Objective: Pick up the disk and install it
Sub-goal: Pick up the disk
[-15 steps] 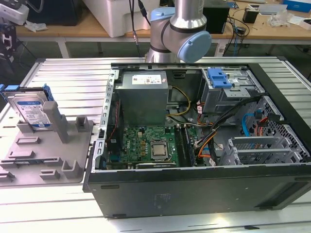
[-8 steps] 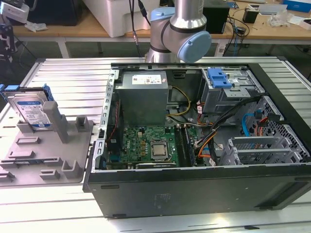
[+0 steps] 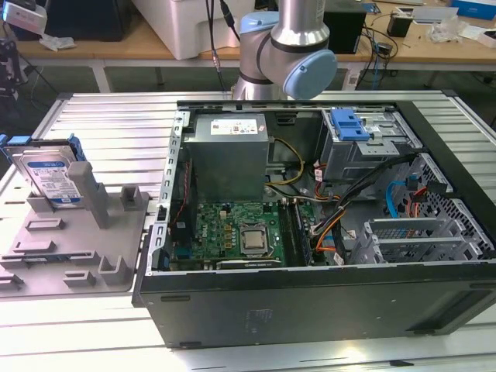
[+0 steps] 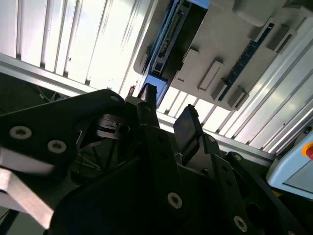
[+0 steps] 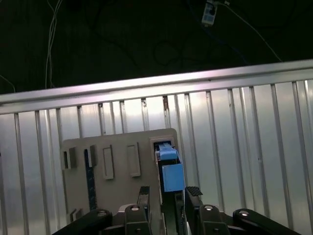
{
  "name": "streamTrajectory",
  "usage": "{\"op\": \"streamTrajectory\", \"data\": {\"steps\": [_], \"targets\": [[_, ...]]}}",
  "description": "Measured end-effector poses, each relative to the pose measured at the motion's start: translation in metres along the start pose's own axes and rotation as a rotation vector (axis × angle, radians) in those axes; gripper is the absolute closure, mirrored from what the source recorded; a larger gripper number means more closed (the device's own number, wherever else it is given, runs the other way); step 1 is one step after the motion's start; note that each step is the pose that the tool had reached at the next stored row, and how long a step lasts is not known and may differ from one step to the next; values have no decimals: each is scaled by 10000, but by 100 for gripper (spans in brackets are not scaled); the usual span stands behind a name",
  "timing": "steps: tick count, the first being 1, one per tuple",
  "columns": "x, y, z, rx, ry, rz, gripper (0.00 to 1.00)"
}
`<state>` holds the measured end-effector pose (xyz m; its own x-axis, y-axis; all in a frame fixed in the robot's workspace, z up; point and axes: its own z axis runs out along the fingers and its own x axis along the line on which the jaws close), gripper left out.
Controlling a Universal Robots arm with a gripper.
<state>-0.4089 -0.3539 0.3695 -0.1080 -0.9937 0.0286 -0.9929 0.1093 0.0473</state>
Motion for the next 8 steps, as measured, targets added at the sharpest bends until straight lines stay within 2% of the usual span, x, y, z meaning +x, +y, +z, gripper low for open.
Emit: {"op": "streamTrajectory", "data": {"steps": [4, 8], "targets": [[0, 0, 0, 4, 13, -145, 58], [0, 0, 0, 21, 40, -704, 58]]}}
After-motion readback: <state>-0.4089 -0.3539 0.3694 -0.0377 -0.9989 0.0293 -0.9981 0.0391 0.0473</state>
